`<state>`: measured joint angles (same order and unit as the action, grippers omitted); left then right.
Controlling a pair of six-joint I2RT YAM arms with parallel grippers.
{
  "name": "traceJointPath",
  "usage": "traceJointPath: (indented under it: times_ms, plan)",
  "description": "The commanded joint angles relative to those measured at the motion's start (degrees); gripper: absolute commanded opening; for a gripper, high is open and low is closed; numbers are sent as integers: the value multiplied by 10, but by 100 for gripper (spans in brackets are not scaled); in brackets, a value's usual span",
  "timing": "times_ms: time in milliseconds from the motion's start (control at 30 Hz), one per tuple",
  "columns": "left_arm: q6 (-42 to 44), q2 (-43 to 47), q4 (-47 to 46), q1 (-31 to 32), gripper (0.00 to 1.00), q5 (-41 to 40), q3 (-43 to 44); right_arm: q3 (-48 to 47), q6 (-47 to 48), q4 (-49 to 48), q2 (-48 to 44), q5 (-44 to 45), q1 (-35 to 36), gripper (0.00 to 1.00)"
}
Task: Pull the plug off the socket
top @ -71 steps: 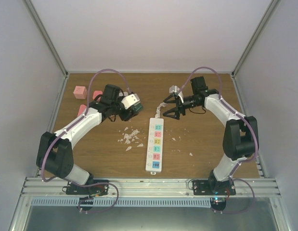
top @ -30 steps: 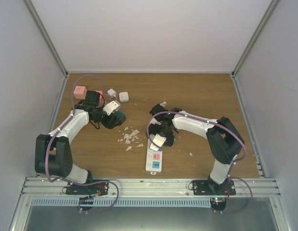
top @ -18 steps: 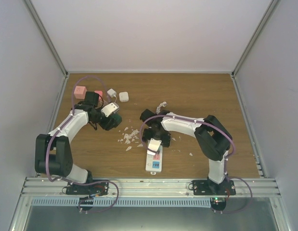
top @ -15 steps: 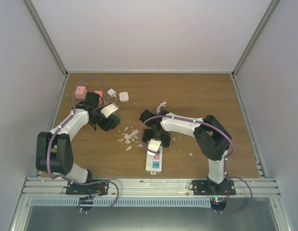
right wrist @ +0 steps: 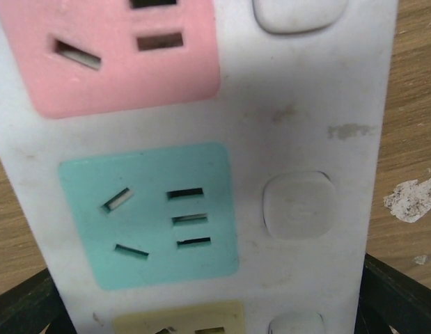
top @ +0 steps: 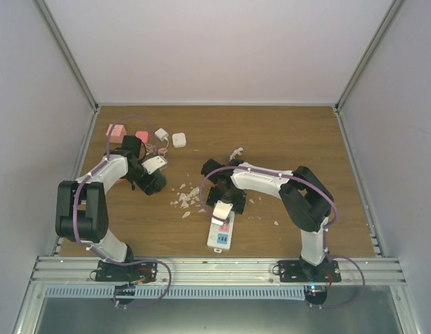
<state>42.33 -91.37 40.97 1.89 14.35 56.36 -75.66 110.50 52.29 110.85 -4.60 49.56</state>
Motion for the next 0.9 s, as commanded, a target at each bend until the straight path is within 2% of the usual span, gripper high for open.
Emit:
traceJointPath:
  times_ms: [0, 67, 233, 367, 633, 867]
  plan:
    - [14, 8, 19, -8, 95, 26, 26, -16, -32, 27, 15, -7, 7, 70]
    - [14, 24, 25, -8, 99, 34, 34, -20, -57, 33, 20, -11, 6, 67]
    - [18, 65, 30, -8, 99, 23, 58, -45, -166, 61, 44, -41, -3, 61]
    - [16, 86, 26, -8, 99, 27, 68, -66, -244, 70, 60, -65, -27, 60]
    - [7, 90, 27, -8, 99, 46, 89, -56, -335, 63, 73, -71, -105, 59]
    - [-3, 83, 35, -7, 99, 75, 111, -95, -405, 47, 106, -79, -206, 59]
